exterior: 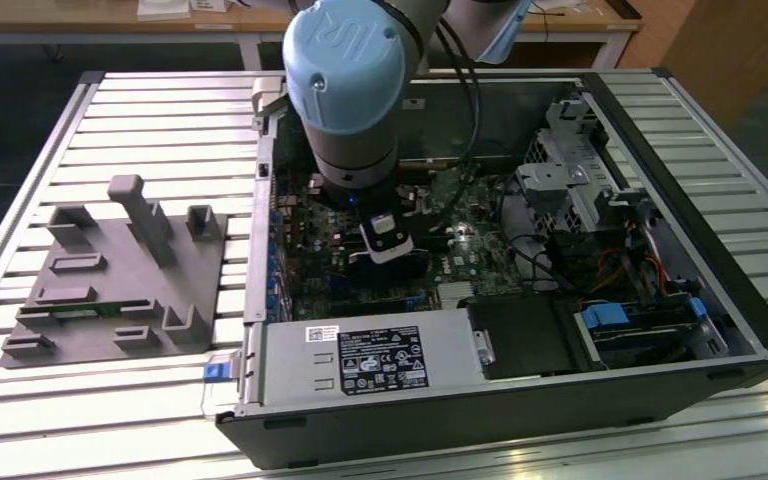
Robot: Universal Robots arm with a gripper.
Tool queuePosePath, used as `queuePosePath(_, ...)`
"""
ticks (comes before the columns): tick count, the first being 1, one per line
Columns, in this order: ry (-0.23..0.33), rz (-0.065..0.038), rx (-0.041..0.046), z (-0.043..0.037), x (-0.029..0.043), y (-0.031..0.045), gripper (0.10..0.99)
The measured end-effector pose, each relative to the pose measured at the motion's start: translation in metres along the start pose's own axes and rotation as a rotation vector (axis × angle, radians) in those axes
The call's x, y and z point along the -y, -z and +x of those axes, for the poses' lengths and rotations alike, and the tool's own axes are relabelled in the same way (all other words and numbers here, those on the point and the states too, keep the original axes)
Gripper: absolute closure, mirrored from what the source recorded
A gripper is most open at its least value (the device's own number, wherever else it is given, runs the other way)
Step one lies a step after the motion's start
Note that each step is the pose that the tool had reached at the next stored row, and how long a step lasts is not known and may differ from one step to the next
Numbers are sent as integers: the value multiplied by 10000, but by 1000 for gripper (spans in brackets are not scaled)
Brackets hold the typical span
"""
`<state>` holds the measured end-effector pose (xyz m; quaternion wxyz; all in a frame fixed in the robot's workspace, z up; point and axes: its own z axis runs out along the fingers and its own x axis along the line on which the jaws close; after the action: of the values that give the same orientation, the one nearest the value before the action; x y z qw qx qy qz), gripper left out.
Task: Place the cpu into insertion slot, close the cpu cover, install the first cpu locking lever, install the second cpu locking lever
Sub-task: 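Install the second cpu locking lever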
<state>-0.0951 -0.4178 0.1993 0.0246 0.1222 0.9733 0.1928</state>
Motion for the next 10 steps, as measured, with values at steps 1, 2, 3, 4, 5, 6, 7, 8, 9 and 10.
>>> queuePosePath(1, -3, 60, 20, -1, -6, 13, 980)
queuePosePath(2, -8, 148, 44, -2, -12, 28, 980)
queuePosePath(3, -14, 230, 68, -5, -18, 41, 980)
queuePosePath(4, -21, 301, 89, -9, -23, 52, 980)
queuePosePath(5, -33, 373, 108, -13, -28, 61, 980)
queuePosePath(6, -48, 437, 124, -20, -32, 66, 980)
queuePosePath(7, -64, 494, 136, -29, -35, 67, 980)
queuePosePath(8, -78, 550, 144, -42, -39, 66, 980)
queuePosePath(9, -91, 614, 152, -59, -42, 64, 980)
queuePosePath(10, -99, 672, 155, -77, -47, 63, 980)
